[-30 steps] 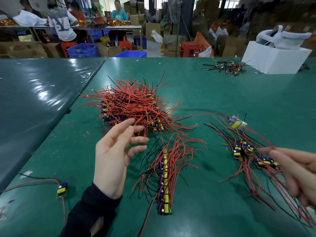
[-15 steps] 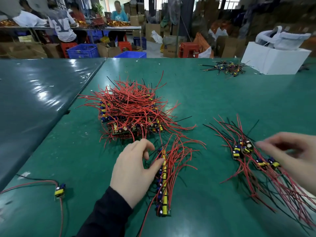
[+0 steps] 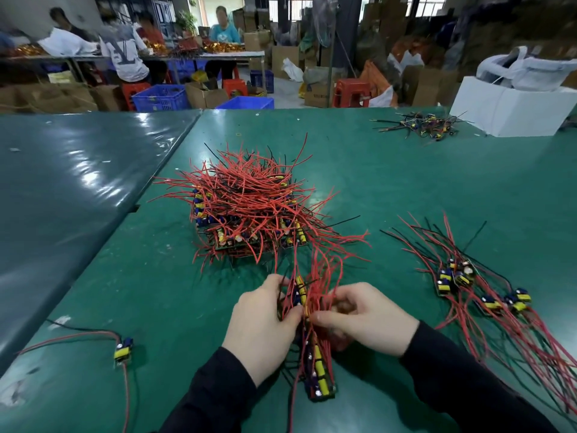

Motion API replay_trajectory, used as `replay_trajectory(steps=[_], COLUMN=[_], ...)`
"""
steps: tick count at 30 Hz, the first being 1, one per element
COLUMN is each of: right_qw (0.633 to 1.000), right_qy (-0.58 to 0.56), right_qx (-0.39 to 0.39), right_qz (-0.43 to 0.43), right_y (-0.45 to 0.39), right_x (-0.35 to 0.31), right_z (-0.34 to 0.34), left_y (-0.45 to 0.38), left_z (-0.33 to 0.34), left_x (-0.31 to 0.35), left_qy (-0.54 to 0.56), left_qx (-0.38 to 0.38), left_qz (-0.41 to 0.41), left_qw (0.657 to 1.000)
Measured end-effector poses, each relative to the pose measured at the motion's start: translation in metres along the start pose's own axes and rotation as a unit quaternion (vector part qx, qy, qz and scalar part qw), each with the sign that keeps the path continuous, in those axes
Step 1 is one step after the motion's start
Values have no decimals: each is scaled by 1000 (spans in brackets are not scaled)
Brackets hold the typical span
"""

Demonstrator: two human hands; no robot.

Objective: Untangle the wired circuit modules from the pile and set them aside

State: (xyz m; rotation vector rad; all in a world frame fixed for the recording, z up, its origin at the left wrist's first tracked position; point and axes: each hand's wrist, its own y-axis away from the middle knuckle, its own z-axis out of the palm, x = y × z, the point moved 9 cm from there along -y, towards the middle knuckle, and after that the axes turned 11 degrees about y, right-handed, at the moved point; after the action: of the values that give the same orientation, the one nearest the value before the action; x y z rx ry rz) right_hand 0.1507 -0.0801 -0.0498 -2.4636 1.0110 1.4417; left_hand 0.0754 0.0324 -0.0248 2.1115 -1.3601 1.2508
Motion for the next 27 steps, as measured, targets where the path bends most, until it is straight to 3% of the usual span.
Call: replay_trajectory(steps=[5, 10, 13, 16, 20, 23, 27], right_qw=[993, 979, 977, 978, 980, 985, 982], right_qy=[-61, -116, -124, -101, -70, -42, -10], right_qx=[72, 83, 62, 35, 17, 12, 26], right_qz=[-71, -144, -160, -178, -184, -168, -189], right_y=[2, 8, 12, 15, 19, 19, 23], right_x=[-2, -13, -14, -20, -27, -25, -34], right_z=[-16, -25, -20, -7, 3, 6, 2], left_y=[-2, 0, -6, -9, -4, 2, 0], left_z=[2, -13, -30, -30, 0, 14, 14], left_x=[1, 25, 20, 15, 21, 19, 15], left_qy=[227, 294, 356, 350, 302, 317, 277], left_qx=[-4, -22, 10, 4, -126, -191, -202], left_qz=[-35, 28, 15, -1, 27, -3, 6], left_qw=[973, 955, 934, 937, 945, 929, 940])
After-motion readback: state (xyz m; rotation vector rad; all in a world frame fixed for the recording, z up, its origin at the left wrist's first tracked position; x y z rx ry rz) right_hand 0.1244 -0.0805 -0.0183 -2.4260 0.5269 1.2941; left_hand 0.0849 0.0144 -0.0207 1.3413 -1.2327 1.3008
